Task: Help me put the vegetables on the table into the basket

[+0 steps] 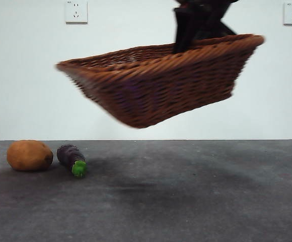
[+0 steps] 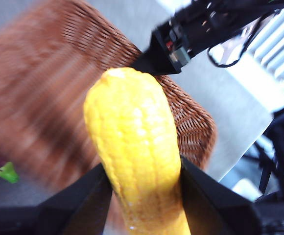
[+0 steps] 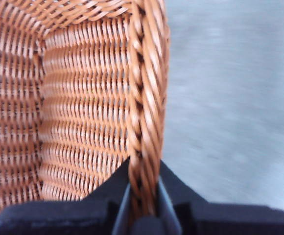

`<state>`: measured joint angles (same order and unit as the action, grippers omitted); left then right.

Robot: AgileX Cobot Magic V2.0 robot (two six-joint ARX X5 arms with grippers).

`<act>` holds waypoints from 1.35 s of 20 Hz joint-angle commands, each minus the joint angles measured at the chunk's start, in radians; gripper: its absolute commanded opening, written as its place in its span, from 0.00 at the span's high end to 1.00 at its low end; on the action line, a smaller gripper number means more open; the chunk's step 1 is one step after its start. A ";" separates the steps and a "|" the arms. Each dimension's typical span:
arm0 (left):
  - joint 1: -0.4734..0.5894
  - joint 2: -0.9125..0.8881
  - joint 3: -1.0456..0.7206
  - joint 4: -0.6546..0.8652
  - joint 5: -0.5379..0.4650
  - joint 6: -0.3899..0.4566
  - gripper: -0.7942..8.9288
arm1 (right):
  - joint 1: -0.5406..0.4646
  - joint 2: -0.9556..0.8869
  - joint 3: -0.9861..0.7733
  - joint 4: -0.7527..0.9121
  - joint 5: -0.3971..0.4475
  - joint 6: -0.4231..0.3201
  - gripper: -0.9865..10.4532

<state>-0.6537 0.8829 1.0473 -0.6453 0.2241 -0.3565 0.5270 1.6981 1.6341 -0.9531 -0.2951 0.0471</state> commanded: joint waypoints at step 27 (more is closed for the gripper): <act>-0.009 0.205 0.095 0.012 0.063 0.013 0.49 | -0.160 -0.074 0.000 -0.051 0.003 -0.014 0.92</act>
<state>-0.6640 1.0843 1.1515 -0.6342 0.2966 -0.3336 0.3542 1.6432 1.6341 -1.0107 -0.2726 0.0303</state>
